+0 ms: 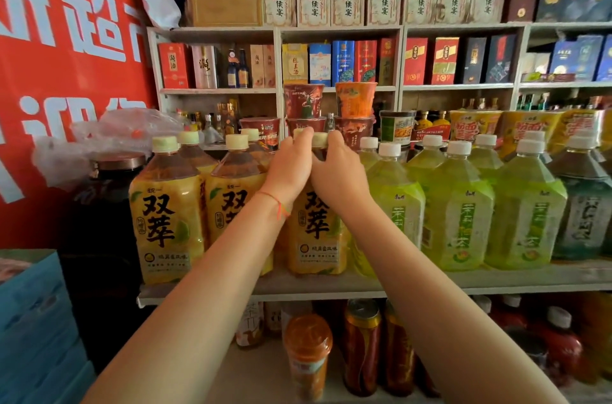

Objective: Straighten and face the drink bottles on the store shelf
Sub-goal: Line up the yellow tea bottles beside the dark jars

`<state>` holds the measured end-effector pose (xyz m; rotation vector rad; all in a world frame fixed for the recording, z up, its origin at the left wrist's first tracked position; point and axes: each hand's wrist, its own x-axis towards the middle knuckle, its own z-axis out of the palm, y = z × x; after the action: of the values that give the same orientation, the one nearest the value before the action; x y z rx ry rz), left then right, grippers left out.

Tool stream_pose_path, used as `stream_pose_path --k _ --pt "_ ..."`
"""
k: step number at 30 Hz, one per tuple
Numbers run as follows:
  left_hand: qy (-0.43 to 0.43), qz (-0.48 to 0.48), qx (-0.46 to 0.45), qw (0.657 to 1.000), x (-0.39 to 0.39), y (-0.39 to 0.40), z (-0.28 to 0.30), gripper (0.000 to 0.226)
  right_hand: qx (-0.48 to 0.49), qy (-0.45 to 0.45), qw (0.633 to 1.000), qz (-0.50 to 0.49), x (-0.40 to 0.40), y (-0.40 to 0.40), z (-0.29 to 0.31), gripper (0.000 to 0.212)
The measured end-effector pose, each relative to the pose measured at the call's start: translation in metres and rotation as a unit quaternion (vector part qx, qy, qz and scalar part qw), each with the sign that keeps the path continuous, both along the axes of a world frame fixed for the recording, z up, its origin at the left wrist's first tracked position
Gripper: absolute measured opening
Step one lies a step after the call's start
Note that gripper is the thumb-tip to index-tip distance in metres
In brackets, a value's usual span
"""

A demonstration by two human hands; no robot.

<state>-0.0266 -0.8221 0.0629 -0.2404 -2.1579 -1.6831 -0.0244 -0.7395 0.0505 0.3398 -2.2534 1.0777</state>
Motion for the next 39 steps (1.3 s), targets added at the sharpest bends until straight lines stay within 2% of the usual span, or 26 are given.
stream_pose_path --k 4,10,15,18,21,23,25,26,28,29,30,31,32,34,36,39 --pt "0.004 -0.003 -0.003 1.000 0.004 0.005 0.001 0.034 0.034 0.000 0.999 -0.012 0.001 0.002 0.004 0.018" --pt "-0.023 -0.038 0.010 0.999 0.008 0.009 0.000 0.035 0.080 -0.009 0.995 -0.055 0.003 0.003 0.007 0.030" --pt "-0.059 -0.016 0.032 0.998 0.010 0.005 -0.004 0.055 0.117 -0.010 0.990 -0.073 0.004 0.002 0.011 0.026" --pt "-0.065 -0.049 0.031 0.996 0.012 0.004 -0.006 0.051 0.106 0.000 0.992 -0.067 0.005 0.004 0.009 0.027" --pt "-0.060 -0.052 0.001 0.997 0.017 0.005 -0.010 0.053 0.077 -0.010 0.996 -0.045 0.005 0.009 0.008 0.020" --pt "-0.030 -0.047 -0.046 0.997 0.021 0.002 -0.016 0.059 0.075 -0.012 0.996 -0.043 0.002 0.010 0.006 0.017" --pt "0.075 -0.006 -0.100 0.992 0.032 -0.007 -0.028 0.047 0.083 0.048 0.992 -0.077 -0.001 0.003 -0.001 0.025" --pt "0.162 0.045 -0.144 0.975 0.041 -0.015 -0.034 0.042 0.083 0.113 0.984 -0.109 -0.002 -0.002 -0.006 0.031" --pt "0.341 0.171 -0.240 0.893 0.050 -0.040 -0.042 0.038 0.047 0.244 0.959 -0.139 0.003 -0.019 -0.017 0.042" --pt "0.388 0.228 -0.276 0.849 0.049 -0.055 -0.044 0.037 0.026 0.290 0.949 -0.123 0.009 -0.029 -0.023 0.042" --pt "0.396 0.270 -0.300 0.825 0.043 -0.069 -0.044 0.037 0.014 0.318 0.945 -0.078 0.016 -0.039 -0.030 0.039" --pt "0.377 0.296 -0.320 0.817 0.040 -0.082 -0.042 0.038 0.006 0.321 0.947 -0.019 0.021 -0.051 -0.039 0.037" --pt "0.348 0.304 -0.337 0.820 0.037 -0.093 -0.039 0.040 -0.010 0.293 0.955 0.045 0.029 -0.062 -0.046 0.037" --pt "0.310 0.295 -0.382 0.819 0.034 -0.107 -0.031 0.044 -0.088 0.146 0.976 0.132 0.038 -0.076 -0.057 0.043" --pt "0.287 0.264 -0.416 0.821 0.030 -0.113 -0.024 0.045 -0.211 -0.018 0.963 0.164 0.033 -0.084 -0.065 0.044" --pt "0.234 0.219 -0.437 0.840 0.027 -0.113 -0.018 0.050 -0.298 -0.122 0.936 0.146 0.017 -0.091 -0.068 0.067"
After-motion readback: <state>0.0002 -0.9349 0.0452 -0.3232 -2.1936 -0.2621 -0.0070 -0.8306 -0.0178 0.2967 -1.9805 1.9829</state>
